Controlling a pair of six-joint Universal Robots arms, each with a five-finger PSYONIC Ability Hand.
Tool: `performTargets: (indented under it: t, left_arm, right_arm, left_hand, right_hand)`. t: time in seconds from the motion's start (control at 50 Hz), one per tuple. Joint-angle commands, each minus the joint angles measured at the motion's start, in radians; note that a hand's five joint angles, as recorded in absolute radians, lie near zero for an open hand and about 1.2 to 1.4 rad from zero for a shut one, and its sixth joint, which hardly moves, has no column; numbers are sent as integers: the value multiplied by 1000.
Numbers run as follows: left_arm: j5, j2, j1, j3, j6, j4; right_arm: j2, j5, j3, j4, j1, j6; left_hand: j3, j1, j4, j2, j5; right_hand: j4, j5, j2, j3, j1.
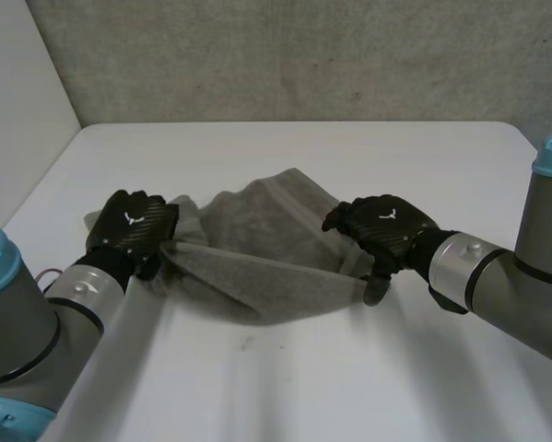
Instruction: Fold the towel.
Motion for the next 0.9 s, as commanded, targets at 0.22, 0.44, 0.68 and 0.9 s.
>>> performTargets:
  t: [0.22, 0.44, 0.68, 0.9]
  left_arm:
    - [0, 38, 5, -4, -3, 1]
    - [0, 78, 11, -19, 0, -2]
    - [3, 76, 34, -33, 0, 6]
    - [5, 32, 51, -33, 2, 9]
  right_arm:
    - [55, 15, -17, 9, -5, -195]
    - [250, 106, -223, 112, 16, -231]
    - [362, 97, -332, 113, 71, -61]
    - [312, 108, -301, 107, 56, -59]
  left_hand:
    - [118, 117, 118, 118, 117]
    - [112, 111, 112, 112, 111]
    - [109, 108, 109, 109, 108]
    - [-270, -271, -270, -270, -270]
  right_hand:
    - [1, 36, 11, 9, 4]
    - [118, 153, 128, 126, 121]
    - [385, 420, 395, 393, 388]
    - [1106, 1142, 1117, 1115, 1110]
